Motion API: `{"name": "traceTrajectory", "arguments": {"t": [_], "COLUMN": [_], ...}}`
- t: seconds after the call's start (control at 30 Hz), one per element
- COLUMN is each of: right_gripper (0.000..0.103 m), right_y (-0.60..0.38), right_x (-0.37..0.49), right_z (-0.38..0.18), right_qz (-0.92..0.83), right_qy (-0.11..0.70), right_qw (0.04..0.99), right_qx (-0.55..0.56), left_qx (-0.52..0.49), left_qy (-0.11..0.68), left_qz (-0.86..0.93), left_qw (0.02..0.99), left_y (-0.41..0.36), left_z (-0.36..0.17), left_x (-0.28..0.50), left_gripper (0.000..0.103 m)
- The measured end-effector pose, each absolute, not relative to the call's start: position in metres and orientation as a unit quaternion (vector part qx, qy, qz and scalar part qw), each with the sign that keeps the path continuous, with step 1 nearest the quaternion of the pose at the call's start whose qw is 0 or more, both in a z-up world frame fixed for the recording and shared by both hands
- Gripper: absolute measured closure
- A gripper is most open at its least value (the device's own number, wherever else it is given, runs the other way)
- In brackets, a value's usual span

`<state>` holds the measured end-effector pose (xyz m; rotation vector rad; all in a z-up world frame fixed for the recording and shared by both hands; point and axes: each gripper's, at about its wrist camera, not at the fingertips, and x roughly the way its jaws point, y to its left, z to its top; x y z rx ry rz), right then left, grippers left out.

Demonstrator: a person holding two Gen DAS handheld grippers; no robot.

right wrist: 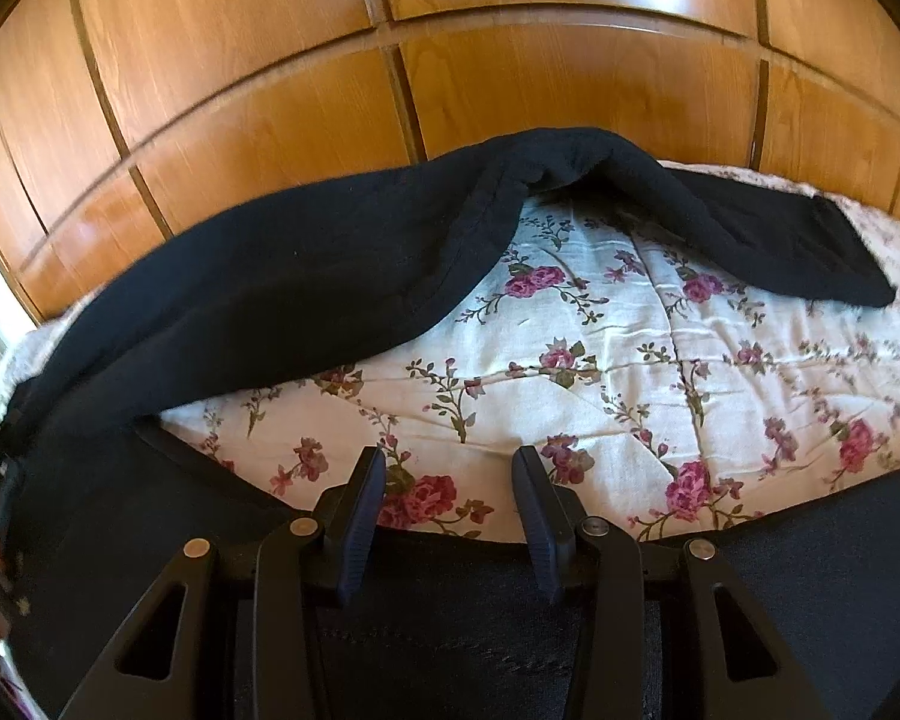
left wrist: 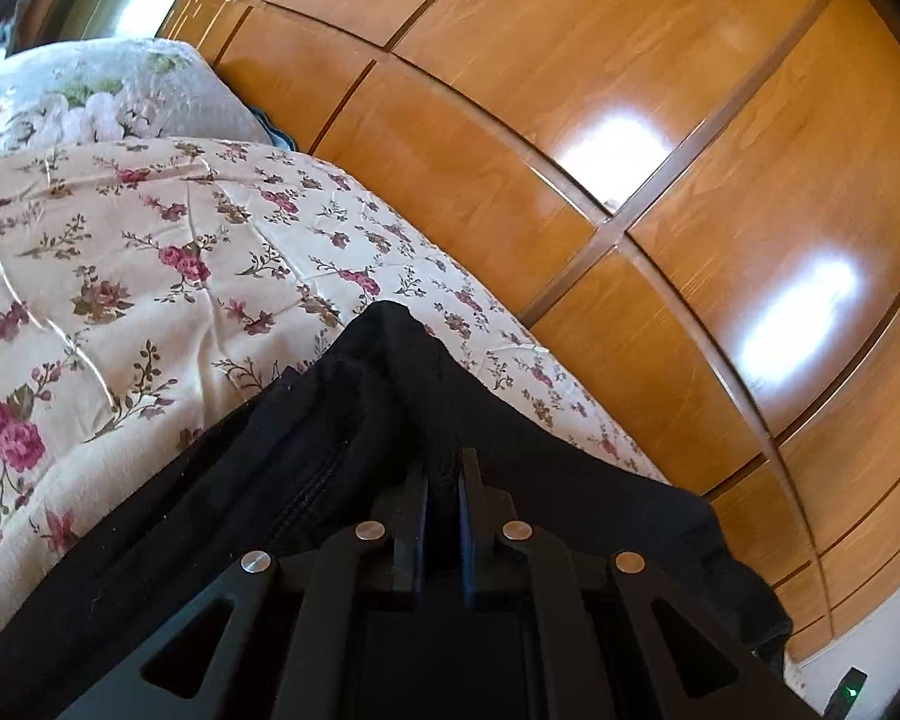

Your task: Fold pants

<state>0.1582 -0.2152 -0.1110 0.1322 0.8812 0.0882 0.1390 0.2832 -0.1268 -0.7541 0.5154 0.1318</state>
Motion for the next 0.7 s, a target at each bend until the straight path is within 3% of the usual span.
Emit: {"name": "traceTrajectory", "arguments": {"t": [0.17,0.27,0.4,0.7], "right_gripper": [0.057,0.049,0.049,0.049], "right_y": [-0.183,-0.151,-0.11,-0.067], "right_x": [0.179,0.211,0.256,0.334], "right_z": [-0.068,-0.051,-0.043,-0.054], "right_qz": [0.103,0.139,0.17,0.137], "right_qy": [0.391,0.402,0.427,0.521], "right_qw": [0.913,0.904,0.888,0.82], "right_qx": [0.057,0.045,0.029,0.192], "left_qx": [-0.379,-0.382,-0.388,-0.418], "left_qy": [0.248,0.244,0.234,0.227], "left_qz": [0.056,0.053,0.05,0.033], "left_qw": [0.89,0.89,0.89,0.879], "left_y": [0.287,0.288,0.29,0.296], "left_z": [-0.131,-0.131,-0.132,-0.142], "left_x": [0.139,0.138,0.134,0.134], "left_gripper": [0.095,0.095,0.095,0.095]}}
